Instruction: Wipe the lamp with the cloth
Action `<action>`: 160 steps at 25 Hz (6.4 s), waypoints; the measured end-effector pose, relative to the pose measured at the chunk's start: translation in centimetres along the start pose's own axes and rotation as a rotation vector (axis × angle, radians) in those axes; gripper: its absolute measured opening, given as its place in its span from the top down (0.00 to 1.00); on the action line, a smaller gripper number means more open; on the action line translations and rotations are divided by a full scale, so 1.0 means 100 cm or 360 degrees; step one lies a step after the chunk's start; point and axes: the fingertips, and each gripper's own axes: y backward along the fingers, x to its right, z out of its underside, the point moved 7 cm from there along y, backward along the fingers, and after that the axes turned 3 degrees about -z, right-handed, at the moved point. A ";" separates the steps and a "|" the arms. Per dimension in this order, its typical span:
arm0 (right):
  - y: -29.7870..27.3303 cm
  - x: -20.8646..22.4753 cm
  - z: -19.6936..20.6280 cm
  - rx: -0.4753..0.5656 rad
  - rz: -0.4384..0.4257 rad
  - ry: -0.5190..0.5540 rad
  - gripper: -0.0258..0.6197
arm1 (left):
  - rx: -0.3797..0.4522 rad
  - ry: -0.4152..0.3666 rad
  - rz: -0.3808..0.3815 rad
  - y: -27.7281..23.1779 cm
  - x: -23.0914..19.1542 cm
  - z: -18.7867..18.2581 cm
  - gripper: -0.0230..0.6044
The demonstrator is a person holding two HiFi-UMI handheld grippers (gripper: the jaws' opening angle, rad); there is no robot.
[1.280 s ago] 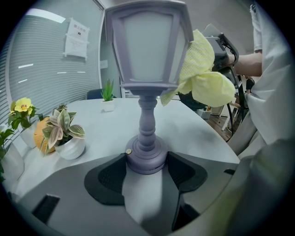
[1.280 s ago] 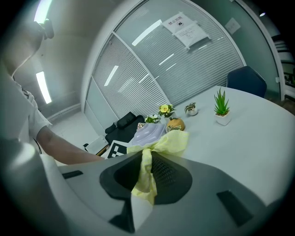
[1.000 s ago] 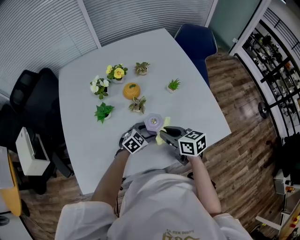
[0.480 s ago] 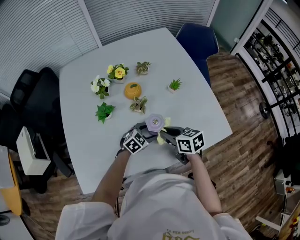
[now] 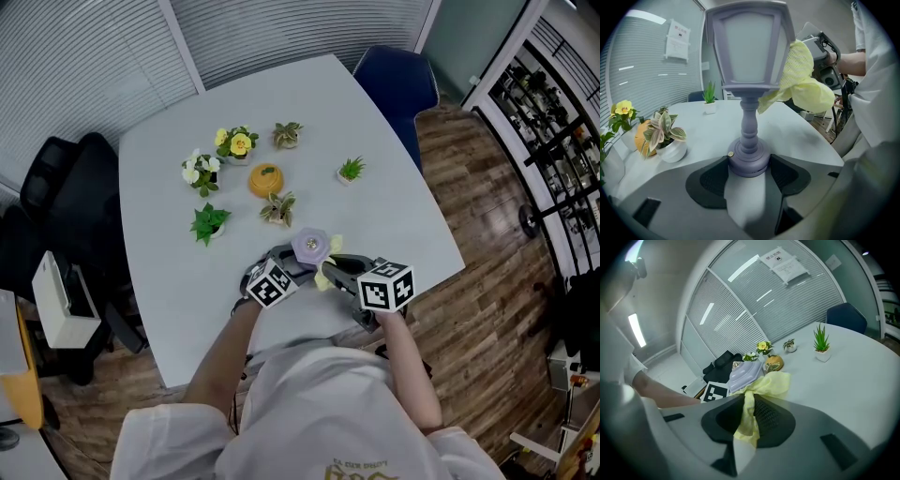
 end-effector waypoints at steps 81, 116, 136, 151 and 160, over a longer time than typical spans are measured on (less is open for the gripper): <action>-0.062 0.046 0.030 -0.0526 0.0148 -0.0056 0.85 | 0.0008 -0.0003 -0.0004 -0.002 0.000 -0.001 0.51; -0.050 0.050 0.015 -0.0395 0.0183 -0.0080 0.85 | 0.0010 -0.0005 -0.0011 -0.001 0.001 -0.003 0.51; -0.050 0.062 0.023 -0.0313 0.0078 -0.0339 0.85 | 0.0021 -0.0013 -0.0006 0.000 0.001 -0.002 0.51; -0.051 0.074 0.013 -0.0151 -0.0051 -0.0515 0.85 | 0.0024 -0.0017 -0.0010 0.000 0.001 -0.002 0.51; -0.061 0.085 0.015 -0.0226 0.0046 -0.0400 0.85 | 0.0028 -0.0017 -0.0011 0.000 0.001 -0.004 0.51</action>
